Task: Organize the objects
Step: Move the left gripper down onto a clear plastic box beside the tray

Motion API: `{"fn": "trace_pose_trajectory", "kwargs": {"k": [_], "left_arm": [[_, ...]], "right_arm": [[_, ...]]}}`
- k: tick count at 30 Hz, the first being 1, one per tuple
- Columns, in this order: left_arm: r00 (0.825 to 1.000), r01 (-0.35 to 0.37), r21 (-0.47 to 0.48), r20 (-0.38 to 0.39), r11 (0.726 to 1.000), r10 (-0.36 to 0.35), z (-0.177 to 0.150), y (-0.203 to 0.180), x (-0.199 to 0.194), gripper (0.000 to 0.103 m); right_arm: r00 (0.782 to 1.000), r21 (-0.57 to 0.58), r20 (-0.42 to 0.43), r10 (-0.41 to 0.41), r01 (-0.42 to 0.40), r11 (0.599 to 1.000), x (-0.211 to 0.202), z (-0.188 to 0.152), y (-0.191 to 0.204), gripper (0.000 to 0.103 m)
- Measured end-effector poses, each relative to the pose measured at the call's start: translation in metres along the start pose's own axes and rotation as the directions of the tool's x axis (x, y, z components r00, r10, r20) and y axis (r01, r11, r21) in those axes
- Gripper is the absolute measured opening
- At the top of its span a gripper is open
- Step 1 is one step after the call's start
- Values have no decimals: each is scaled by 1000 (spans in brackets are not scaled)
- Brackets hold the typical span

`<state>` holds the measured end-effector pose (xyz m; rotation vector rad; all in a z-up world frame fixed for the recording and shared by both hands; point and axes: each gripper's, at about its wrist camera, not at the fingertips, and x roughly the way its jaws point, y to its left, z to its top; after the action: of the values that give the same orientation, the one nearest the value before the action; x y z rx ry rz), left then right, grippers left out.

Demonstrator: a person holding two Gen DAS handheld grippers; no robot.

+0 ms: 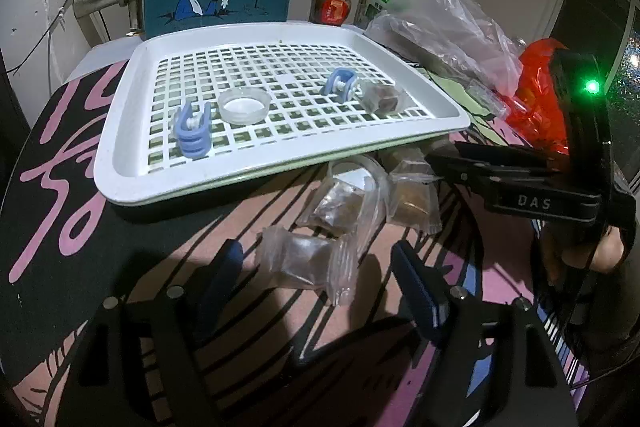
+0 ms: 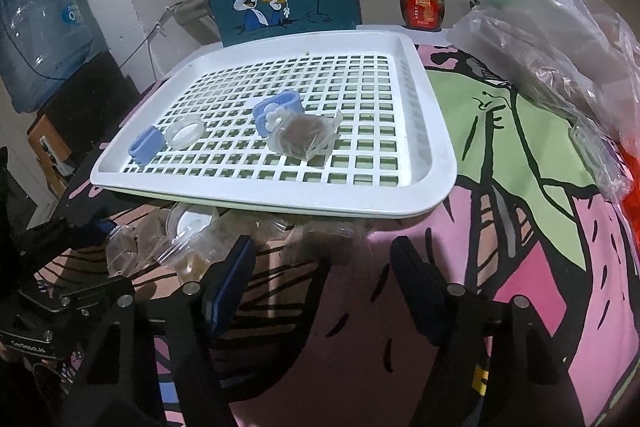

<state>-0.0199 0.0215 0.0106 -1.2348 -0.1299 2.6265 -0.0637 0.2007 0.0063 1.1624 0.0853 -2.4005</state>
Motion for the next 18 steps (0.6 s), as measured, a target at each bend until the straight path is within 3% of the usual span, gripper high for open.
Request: {"fn": "trace_pose_trajectory", "kwargs": {"k": [9,11,15,18], "left_arm": [[1000,-1,2,-2,1000,1,0,1,1,73],[1000,-2,6,-4,1000,2,0,1,1,66],[1000,-1,22,-2,1000,1,-1,-2,0,40],[1000,-3,32,9,999,2,-2,-4,-2,33]], "right_arm": [[1000,6,-5,-11,11,1000,4,3,-3,55],[1000,4,-8,-13,13,1000,5,3,-2,50],[1000,-4,-5,-14,14,1000,4,3,-1,38],[1000,-6,5,-4,4,1000,2,2,-1,33]]}}
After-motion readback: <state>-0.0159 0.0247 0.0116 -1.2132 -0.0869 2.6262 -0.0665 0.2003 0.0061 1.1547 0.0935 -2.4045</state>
